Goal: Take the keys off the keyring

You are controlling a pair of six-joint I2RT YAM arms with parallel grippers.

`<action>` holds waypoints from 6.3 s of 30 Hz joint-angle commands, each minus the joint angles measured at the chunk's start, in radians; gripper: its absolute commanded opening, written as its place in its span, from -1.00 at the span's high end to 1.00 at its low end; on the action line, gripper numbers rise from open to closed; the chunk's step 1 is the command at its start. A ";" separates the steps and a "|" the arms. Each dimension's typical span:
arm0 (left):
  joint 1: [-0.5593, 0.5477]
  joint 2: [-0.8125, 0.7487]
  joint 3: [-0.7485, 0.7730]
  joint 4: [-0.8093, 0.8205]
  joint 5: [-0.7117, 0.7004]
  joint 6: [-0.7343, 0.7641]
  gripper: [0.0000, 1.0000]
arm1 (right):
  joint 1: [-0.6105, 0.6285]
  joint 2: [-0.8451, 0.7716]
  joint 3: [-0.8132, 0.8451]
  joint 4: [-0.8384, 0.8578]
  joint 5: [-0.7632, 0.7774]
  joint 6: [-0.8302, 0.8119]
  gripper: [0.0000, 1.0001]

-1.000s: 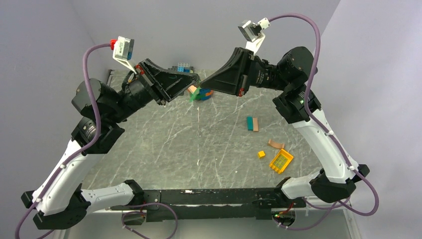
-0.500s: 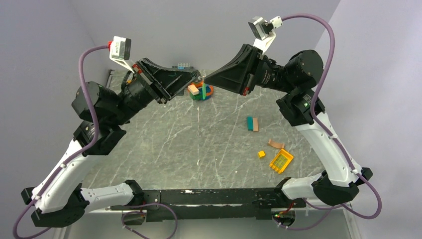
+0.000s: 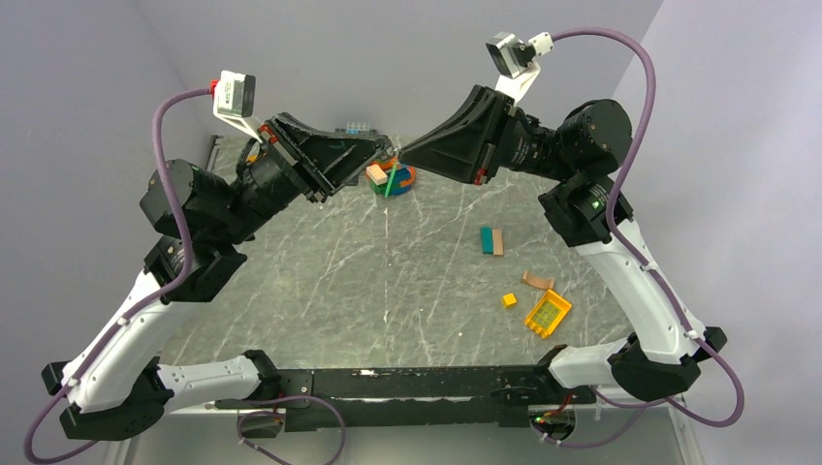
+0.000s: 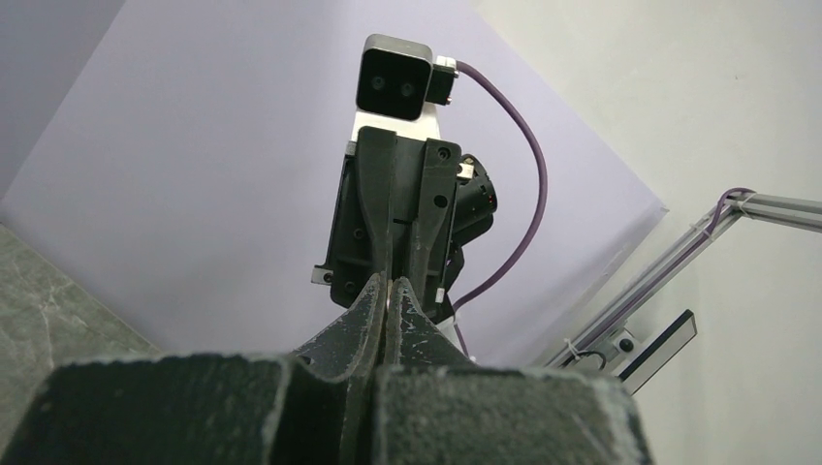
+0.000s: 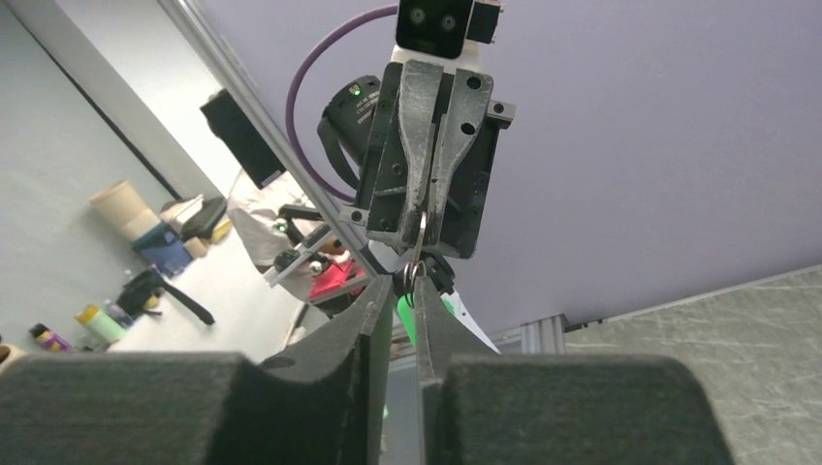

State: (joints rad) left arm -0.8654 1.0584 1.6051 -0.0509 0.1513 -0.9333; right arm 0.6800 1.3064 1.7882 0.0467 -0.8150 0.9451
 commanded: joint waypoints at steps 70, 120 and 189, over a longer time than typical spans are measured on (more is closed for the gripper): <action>-0.003 0.122 0.195 -0.324 0.073 0.062 1.00 | 0.005 0.125 0.350 -0.719 -0.048 -0.481 0.81; -0.285 0.000 -0.161 0.386 -0.411 0.246 1.00 | -0.001 -0.015 0.028 0.028 0.234 -0.163 1.00; -0.231 -0.173 -0.378 -0.827 -0.869 0.188 1.00 | 0.000 -0.415 -0.432 -0.518 0.605 -0.229 1.00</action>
State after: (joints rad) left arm -1.1660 0.8532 1.2968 -0.7769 -0.8127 -0.8364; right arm 0.6777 0.9203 1.3621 -0.4347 -0.2405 0.7216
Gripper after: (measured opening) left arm 0.012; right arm 0.031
